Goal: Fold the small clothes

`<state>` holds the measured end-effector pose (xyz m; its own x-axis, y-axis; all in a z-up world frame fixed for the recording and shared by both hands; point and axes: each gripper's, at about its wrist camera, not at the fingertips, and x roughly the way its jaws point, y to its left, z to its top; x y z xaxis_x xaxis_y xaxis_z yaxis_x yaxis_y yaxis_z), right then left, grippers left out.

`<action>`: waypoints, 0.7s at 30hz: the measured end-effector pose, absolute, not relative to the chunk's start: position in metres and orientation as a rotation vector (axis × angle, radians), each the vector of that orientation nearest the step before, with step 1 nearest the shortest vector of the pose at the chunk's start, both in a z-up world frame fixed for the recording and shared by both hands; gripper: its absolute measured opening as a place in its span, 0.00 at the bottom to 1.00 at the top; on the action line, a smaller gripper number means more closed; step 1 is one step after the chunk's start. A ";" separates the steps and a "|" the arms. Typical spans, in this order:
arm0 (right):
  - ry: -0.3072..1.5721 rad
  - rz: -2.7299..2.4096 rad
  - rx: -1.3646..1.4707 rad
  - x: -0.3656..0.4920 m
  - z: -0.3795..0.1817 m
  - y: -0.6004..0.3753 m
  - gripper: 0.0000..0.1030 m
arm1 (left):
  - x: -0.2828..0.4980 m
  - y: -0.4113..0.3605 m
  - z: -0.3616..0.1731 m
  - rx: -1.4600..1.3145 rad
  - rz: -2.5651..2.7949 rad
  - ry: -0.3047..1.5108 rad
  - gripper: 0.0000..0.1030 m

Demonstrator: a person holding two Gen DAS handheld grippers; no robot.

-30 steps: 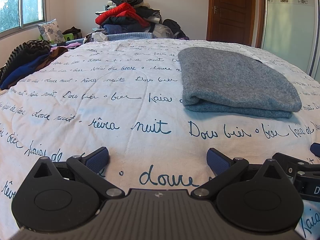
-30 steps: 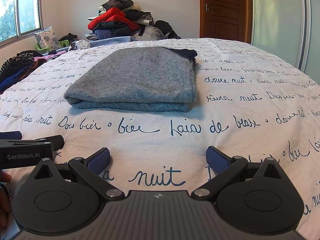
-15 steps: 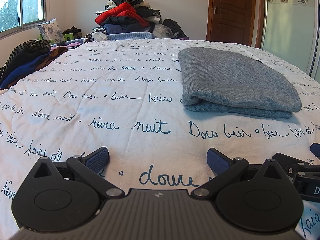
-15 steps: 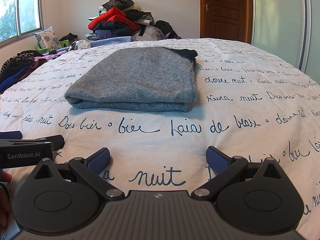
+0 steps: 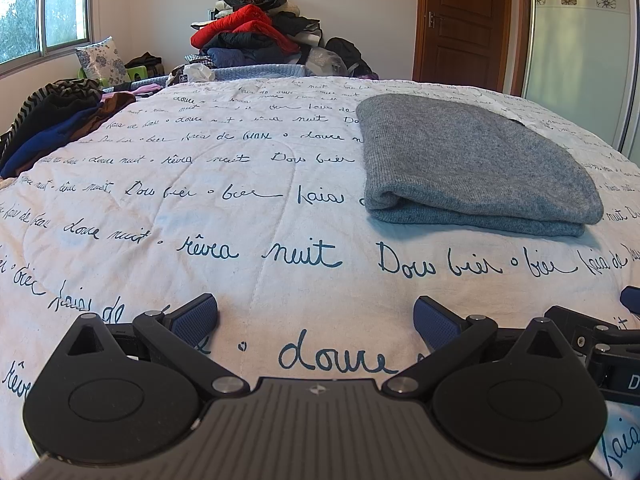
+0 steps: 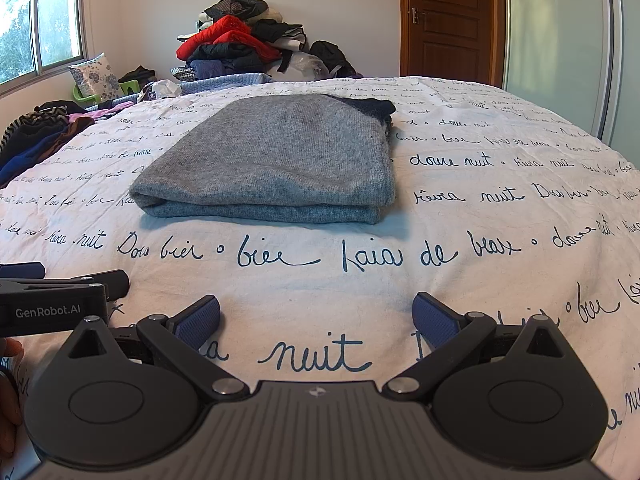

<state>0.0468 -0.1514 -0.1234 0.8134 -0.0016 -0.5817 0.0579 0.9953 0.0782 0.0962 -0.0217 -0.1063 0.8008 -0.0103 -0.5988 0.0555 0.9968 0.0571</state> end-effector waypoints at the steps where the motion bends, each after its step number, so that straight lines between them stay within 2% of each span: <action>1: 0.620 -0.032 0.094 0.047 -0.123 -0.152 1.00 | 0.096 -0.022 -0.106 0.073 -0.035 0.641 1.00; 21: 0.620 -0.032 0.094 0.047 -0.124 -0.152 1.00 | 0.098 -0.019 -0.107 0.053 -0.040 0.658 1.00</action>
<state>0.0468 -0.1515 -0.1237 0.8136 -0.0013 -0.5814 0.0579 0.9952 0.0789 0.0984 -0.0191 -0.1069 0.7905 -0.0203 -0.6121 0.0540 0.9979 0.0367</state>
